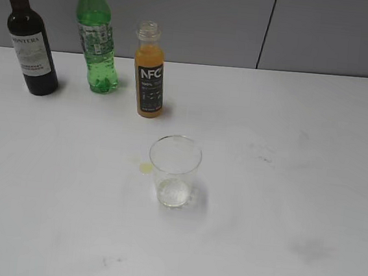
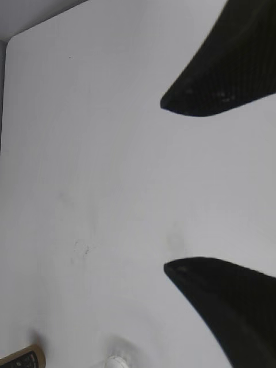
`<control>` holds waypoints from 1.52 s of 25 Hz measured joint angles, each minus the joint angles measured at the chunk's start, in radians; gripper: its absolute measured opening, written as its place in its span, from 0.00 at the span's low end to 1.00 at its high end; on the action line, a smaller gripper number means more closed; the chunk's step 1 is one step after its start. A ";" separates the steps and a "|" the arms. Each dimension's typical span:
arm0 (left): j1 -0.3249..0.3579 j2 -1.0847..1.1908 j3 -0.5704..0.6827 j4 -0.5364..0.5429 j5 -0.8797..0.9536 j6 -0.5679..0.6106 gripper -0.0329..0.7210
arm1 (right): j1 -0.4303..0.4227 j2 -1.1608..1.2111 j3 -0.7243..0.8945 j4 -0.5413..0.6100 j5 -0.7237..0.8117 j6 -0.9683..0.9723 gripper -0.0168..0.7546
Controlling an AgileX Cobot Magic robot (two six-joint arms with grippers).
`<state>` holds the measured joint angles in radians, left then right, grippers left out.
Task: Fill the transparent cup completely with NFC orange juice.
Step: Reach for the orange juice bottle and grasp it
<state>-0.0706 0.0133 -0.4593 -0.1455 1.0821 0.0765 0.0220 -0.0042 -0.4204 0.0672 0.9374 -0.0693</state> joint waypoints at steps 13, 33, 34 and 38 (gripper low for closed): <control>0.000 0.000 0.000 -0.019 -0.002 0.000 0.82 | 0.000 0.000 0.000 0.000 0.000 0.000 0.79; -0.001 0.097 -0.031 -0.143 -0.247 0.173 0.92 | 0.000 0.000 0.000 0.000 0.000 0.000 0.79; -0.005 0.114 -0.031 -0.146 -0.276 0.188 0.92 | 0.000 0.000 0.000 0.000 0.000 0.000 0.79; -0.009 0.202 -0.031 -0.148 -0.402 0.213 0.91 | 0.000 0.000 0.000 0.000 0.000 0.000 0.79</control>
<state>-0.0800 0.2158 -0.4905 -0.2932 0.6800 0.2893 0.0220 -0.0042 -0.4204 0.0672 0.9374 -0.0693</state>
